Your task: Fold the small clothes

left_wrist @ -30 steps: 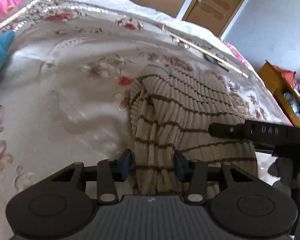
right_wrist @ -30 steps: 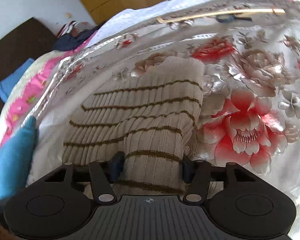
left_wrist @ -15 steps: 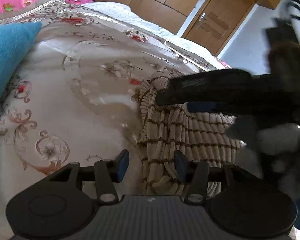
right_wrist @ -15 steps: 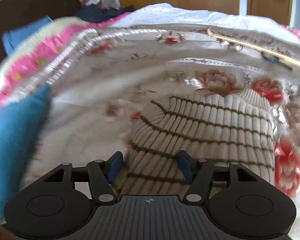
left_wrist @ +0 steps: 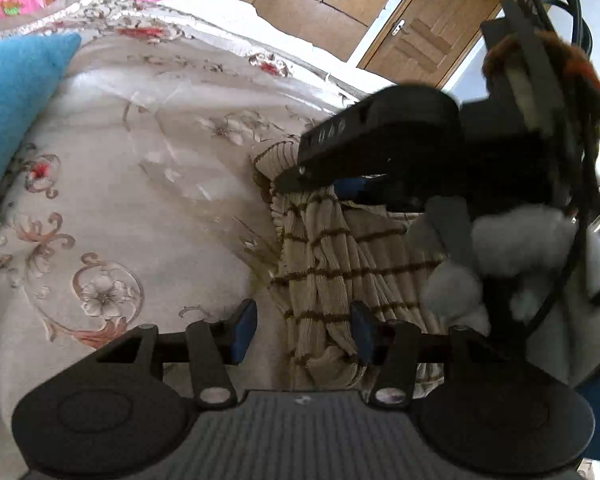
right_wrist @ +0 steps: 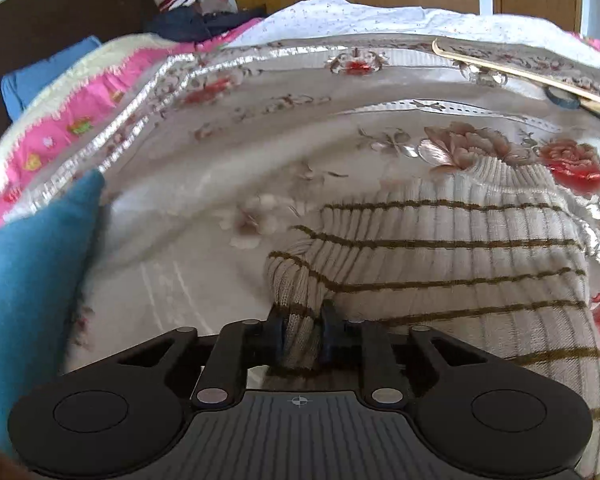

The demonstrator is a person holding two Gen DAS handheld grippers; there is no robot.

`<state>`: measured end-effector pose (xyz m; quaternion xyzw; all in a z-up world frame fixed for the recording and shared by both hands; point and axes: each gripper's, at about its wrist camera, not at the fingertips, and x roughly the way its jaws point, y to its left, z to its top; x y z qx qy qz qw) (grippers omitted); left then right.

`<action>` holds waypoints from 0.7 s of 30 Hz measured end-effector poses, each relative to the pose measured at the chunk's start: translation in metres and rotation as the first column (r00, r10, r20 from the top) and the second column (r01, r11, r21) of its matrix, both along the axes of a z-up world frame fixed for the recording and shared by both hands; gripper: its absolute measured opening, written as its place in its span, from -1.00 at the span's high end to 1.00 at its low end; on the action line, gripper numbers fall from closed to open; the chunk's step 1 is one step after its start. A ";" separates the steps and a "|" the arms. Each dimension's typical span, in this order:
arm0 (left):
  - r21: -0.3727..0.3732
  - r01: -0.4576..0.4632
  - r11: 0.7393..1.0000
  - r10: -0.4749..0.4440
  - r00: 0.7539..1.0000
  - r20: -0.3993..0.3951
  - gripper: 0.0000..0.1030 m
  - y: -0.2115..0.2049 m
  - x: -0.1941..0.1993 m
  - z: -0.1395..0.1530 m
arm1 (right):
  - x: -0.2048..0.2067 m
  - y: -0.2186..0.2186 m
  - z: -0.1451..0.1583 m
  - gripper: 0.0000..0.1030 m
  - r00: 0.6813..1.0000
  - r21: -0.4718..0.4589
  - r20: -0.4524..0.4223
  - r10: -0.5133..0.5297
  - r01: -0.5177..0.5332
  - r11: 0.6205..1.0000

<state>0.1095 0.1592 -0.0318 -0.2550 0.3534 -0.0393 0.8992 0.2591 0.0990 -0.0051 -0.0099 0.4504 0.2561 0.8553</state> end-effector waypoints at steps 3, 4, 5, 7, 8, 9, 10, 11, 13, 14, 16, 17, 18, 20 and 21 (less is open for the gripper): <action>0.004 -0.016 1.000 0.016 0.999 0.038 -0.20 -0.002 -0.011 0.010 | -0.002 -0.013 0.017 0.31 1.000 0.057 -0.010 0.018 -0.017 0.998; 0.012 -0.027 1.000 0.026 0.998 0.060 -0.20 -0.003 -0.017 0.015 | -0.003 -0.019 0.023 0.31 1.000 0.072 -0.005 0.018 -0.018 0.997; 0.023 -0.037 0.999 0.035 0.996 0.086 -0.20 -0.006 -0.022 0.022 | -0.006 -0.026 0.029 0.31 1.000 0.096 0.003 0.018 -0.018 0.995; 0.037 -0.040 0.999 0.035 0.991 0.128 -0.21 -0.011 -0.026 0.033 | -0.015 -0.045 0.040 0.27 1.000 0.155 0.013 0.010 -0.012 0.988; 0.045 -0.027 0.999 0.020 0.989 0.145 -0.23 -0.015 -0.025 0.038 | -0.019 -0.055 0.044 0.27 1.000 0.176 0.016 0.003 -0.006 0.984; 0.068 -0.012 0.998 0.002 0.989 0.148 -0.24 -0.020 -0.020 0.042 | -0.024 -0.065 0.047 0.27 1.000 0.186 0.026 -0.005 0.000 0.983; 0.099 -0.006 0.995 -0.008 0.990 0.140 -0.24 -0.026 -0.014 0.044 | -0.027 -0.072 0.048 0.27 0.999 0.185 0.038 -0.013 0.006 0.983; 0.126 -0.001 0.992 -0.015 0.992 0.128 -0.24 -0.031 -0.007 0.045 | -0.033 -0.083 0.049 0.27 0.998 0.175 0.056 -0.024 0.014 0.984; 0.204 -0.013 0.979 -0.002 0.997 0.074 -0.24 -0.039 0.011 0.040 | -0.045 -0.103 0.048 0.26 0.996 0.144 0.082 -0.041 0.029 0.989; 0.245 -0.027 0.969 0.020 0.999 0.035 -0.24 -0.038 0.013 0.033 | -0.050 -0.114 0.046 0.26 0.994 0.128 0.094 -0.051 0.039 0.991; 0.294 -0.042 0.955 0.061 0.997 -0.056 -0.30 -0.031 0.021 0.016 | -0.060 -0.133 0.040 0.21 0.993 0.103 0.099 -0.065 0.055 0.993; 0.259 -0.052 0.964 0.074 0.994 -0.076 -0.32 -0.025 0.020 0.010 | -0.064 -0.143 0.033 0.20 0.993 0.094 0.090 -0.075 0.067 0.993; 0.217 -0.063 0.974 0.083 0.993 -0.087 -0.32 -0.019 0.017 0.008 | -0.068 -0.150 0.028 0.20 0.994 0.091 0.081 -0.078 0.070 0.993; 0.240 -0.073 0.968 0.096 0.992 -0.086 -0.32 -0.017 0.010 0.011 | -0.076 -0.159 0.017 0.20 0.993 0.064 0.091 -0.078 0.072 0.995; 0.265 -0.076 0.961 0.102 0.991 -0.087 -0.32 -0.019 0.008 0.013 | -0.082 -0.162 0.016 0.20 0.991 0.054 0.107 -0.080 0.075 0.996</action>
